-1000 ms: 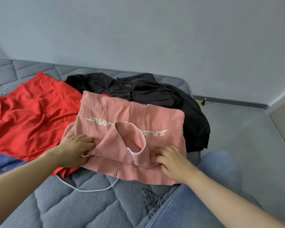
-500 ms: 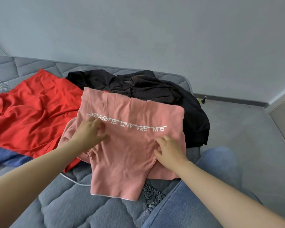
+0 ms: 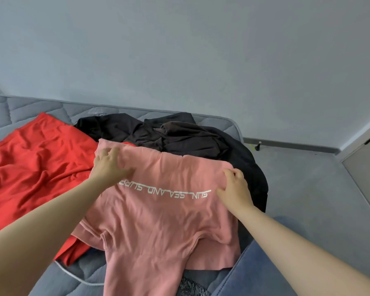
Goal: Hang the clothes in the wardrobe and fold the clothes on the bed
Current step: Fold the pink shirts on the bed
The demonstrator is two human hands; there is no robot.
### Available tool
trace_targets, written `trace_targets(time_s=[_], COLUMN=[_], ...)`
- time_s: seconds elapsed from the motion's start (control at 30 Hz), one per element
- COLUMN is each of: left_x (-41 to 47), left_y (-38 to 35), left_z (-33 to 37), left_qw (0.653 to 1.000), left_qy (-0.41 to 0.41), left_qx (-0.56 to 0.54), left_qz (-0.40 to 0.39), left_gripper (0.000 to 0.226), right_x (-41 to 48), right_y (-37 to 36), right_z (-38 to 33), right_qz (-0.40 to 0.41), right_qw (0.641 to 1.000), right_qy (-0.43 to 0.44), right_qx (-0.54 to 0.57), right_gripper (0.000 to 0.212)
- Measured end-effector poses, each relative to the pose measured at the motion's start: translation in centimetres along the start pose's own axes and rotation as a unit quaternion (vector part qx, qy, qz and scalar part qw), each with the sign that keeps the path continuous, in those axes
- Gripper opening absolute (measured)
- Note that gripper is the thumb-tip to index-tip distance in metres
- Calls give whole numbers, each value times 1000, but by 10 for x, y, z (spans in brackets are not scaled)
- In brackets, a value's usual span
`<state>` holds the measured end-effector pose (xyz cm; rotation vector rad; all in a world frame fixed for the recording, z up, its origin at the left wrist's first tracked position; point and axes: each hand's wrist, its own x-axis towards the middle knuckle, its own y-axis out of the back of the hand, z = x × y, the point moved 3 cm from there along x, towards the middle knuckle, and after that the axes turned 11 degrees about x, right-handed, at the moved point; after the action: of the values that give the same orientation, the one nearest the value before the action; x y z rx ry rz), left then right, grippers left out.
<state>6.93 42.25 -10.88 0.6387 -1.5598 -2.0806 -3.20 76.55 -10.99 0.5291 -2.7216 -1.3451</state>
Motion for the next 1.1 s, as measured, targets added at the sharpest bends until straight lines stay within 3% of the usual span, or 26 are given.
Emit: trace_targets(time_s=[0.13, 0.37, 0.57, 0.73, 0.9, 1.1], left_x=[13, 37, 51, 48, 54, 71], left_y=[-9, -14, -10, -6, 0, 26], left_z=[2, 6, -11, -9, -18, -4], left_qw=[999, 992, 995, 990, 969, 953], left_qy=[-14, -58, 89, 125, 171, 64], left_qx=[39, 116, 31, -1, -152, -236], left_qz=[-1, -10, -30, 65, 93, 179], left_gripper=[74, 82, 100, 102, 70, 43], right_x=[18, 53, 70, 72, 73, 88], right_y=[0, -3, -5, -15, -14, 0], right_z=[8, 15, 18, 15, 14, 6], right_qz=[-21, -29, -15, -38, 15, 115], right_qw=[998, 976, 956, 949, 949, 936], right_qy=[-37, -90, -87, -70, -59, -42], right_qx=[56, 195, 279, 305, 308, 329], right_gripper=[64, 67, 55, 59, 56, 38])
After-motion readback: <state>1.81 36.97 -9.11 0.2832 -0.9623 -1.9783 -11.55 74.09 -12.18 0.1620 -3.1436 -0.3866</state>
